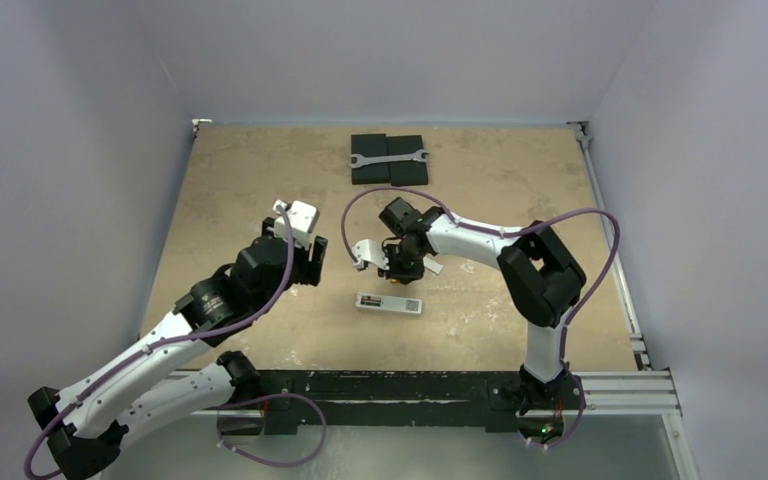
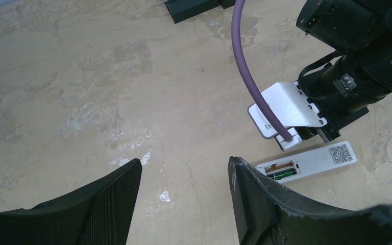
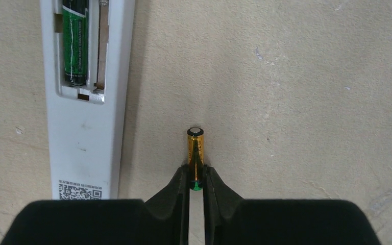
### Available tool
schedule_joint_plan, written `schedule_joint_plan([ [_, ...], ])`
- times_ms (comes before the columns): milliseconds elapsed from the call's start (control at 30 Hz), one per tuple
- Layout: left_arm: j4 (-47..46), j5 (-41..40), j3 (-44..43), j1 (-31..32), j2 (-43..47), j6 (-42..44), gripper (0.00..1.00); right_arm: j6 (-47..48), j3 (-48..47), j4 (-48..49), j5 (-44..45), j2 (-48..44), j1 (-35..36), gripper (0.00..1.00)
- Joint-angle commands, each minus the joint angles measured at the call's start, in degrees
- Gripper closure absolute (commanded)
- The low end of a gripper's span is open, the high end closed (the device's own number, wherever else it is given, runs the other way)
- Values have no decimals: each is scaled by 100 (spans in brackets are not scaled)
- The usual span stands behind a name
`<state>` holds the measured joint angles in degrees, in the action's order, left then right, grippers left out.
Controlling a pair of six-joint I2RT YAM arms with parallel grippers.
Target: Load the batteries into the remote control
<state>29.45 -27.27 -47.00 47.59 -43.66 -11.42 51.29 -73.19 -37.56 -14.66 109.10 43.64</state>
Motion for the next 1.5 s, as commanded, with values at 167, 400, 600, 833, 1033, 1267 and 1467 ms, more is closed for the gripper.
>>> schedule_joint_plan([
  [167,-86,-165,6,-35,36,-60,37,-1045,149,278,-274,-454,22,100],
  [400,-53,-373,-12,-40,51,-80,37,-1386,416,315,-123,-1068,22,100],
  [600,-7,-644,-27,-47,66,-120,37,-1776,543,137,-61,-1268,54,100],
  [833,-1,-848,-36,-51,94,-143,37,-2365,670,283,-119,-1480,353,100],
  [1033,-1,-927,-39,-78,94,-157,37,-2764,726,583,32,-1517,738,100],
  [1267,8,-965,-39,-98,119,-176,37,-3078,702,823,208,-1351,971,98],
  [1467,10,-974,-29,-100,154,-176,37,-3239,639,1030,285,-1166,1015,98],
])
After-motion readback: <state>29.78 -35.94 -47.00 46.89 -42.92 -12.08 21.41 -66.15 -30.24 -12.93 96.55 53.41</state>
